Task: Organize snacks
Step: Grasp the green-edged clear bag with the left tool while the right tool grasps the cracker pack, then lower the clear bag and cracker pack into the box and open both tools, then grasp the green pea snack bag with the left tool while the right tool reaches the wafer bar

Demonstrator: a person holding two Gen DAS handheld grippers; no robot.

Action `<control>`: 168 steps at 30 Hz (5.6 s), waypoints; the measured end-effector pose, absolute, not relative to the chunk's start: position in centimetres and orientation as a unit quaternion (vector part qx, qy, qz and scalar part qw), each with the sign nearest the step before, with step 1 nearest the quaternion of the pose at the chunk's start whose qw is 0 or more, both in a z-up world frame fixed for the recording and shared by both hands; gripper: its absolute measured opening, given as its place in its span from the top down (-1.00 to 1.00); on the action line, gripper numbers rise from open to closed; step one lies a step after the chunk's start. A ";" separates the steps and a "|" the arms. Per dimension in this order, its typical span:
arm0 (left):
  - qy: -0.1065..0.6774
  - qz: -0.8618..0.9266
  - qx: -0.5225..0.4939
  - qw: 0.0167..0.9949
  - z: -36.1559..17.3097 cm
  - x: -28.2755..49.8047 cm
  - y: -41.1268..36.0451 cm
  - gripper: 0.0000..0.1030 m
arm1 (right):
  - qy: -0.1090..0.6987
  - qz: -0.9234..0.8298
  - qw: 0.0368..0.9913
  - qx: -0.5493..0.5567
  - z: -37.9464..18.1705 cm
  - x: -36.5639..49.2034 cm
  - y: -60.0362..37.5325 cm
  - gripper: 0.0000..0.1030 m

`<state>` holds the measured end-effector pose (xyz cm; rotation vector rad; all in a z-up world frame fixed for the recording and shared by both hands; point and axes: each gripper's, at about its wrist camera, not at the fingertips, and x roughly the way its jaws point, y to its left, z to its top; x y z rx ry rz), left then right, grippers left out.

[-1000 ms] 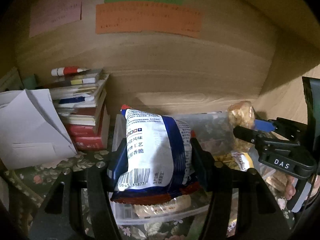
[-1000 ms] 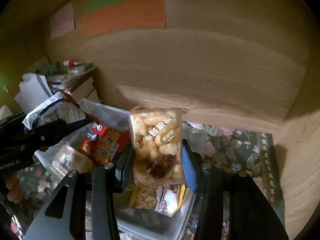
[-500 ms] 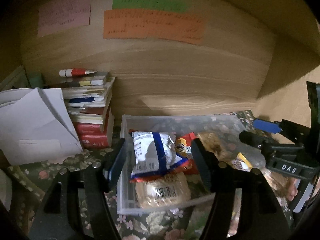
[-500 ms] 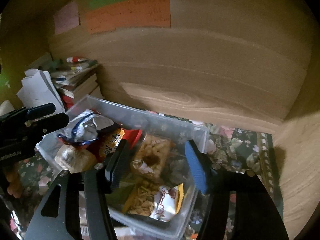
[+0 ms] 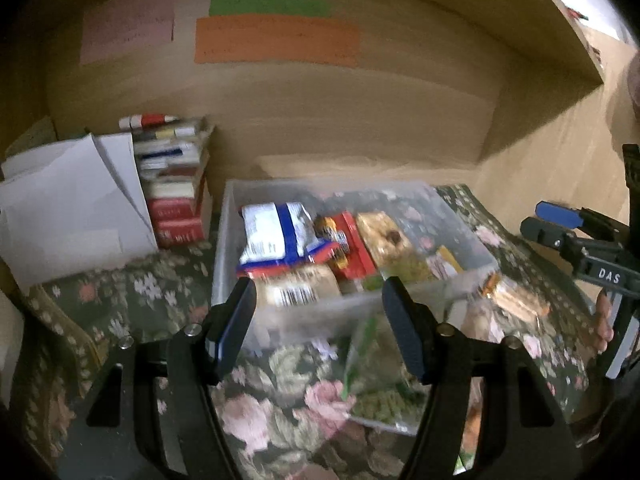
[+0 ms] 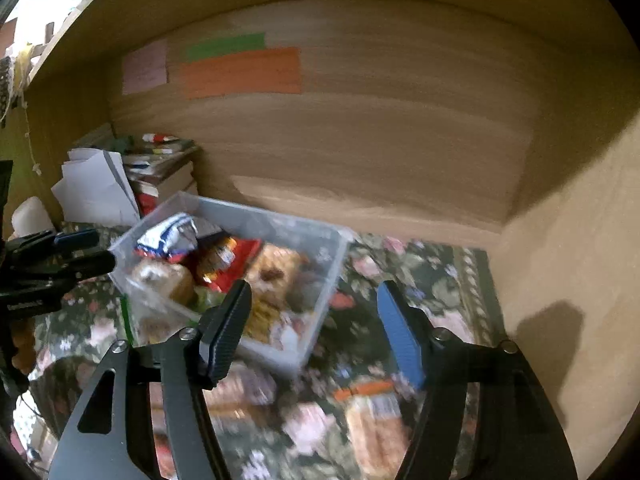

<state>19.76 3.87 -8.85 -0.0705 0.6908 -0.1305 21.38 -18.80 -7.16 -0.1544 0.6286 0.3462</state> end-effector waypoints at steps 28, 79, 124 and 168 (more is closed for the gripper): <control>0.403 -0.104 -0.046 0.908 -14.9 21.5 0.2 -0.74 | 0.435 0.134 0.889 -0.052 -16.7 21.2 -23.9 0.23; 0.288 -0.087 -0.027 0.953 -6.7 23.0 -0.1 -0.15 | 0.301 0.209 0.928 -0.063 -7.3 22.7 -16.3 0.37; 0.337 -0.075 -0.027 0.938 -10.1 19.6 1.3 -0.43 | 0.325 0.216 0.919 -0.065 -8.6 20.3 -16.4 -0.43; 0.410 -0.037 -0.049 0.910 -16.7 17.3 3.8 -0.64 | 0.407 0.169 0.897 -0.021 -12.7 20.9 -19.9 -0.66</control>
